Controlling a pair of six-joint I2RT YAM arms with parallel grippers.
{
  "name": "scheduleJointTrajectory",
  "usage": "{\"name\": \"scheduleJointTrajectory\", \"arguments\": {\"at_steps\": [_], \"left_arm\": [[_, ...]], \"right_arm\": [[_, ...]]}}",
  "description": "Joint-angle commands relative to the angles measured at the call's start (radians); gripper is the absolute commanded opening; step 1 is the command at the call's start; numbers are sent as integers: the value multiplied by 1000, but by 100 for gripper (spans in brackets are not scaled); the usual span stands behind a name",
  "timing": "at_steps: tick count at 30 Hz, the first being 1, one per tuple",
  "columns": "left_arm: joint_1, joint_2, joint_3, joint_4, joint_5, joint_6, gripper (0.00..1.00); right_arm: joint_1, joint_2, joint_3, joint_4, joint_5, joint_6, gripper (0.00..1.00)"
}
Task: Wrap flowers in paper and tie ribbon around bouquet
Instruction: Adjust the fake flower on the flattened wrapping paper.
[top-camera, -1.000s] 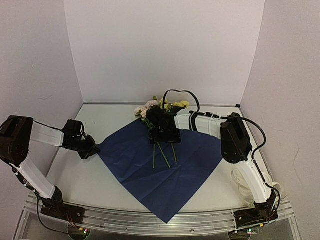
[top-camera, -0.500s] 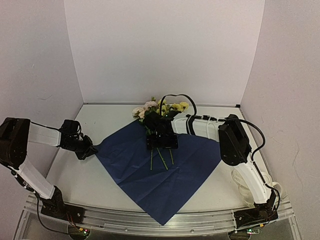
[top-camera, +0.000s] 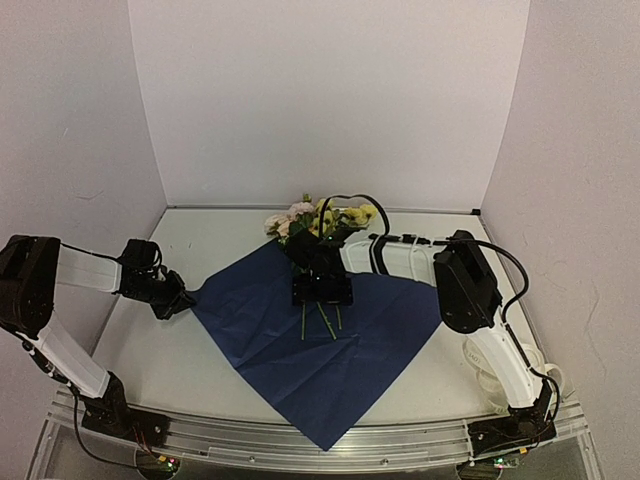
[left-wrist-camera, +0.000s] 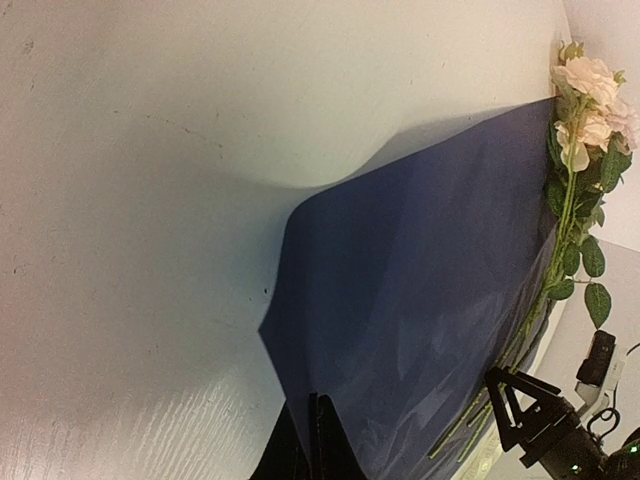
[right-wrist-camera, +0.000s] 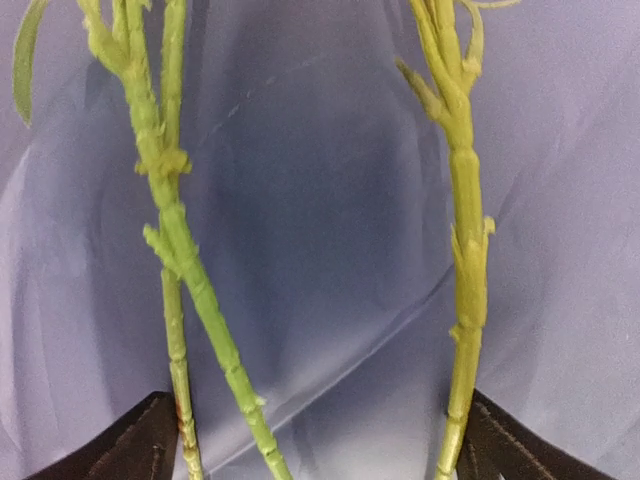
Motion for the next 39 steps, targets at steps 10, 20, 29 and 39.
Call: {"name": "scheduleJointTrajectory", "arguments": {"at_steps": [10,20,29,39], "left_arm": [[22,-4,29,-3,17,42,0],[26,11,25,1,29,41,0],[26,15,18,10,37,35,0],[26,19,13,12,51,23,0]], "right_arm": [[-4,-2,37,-55,82,47,52],[-23,-11,47,-20,104,93,31],[-30,7,56,3,62,94,39],[-39,-12,46,7,86,141,8]]}}
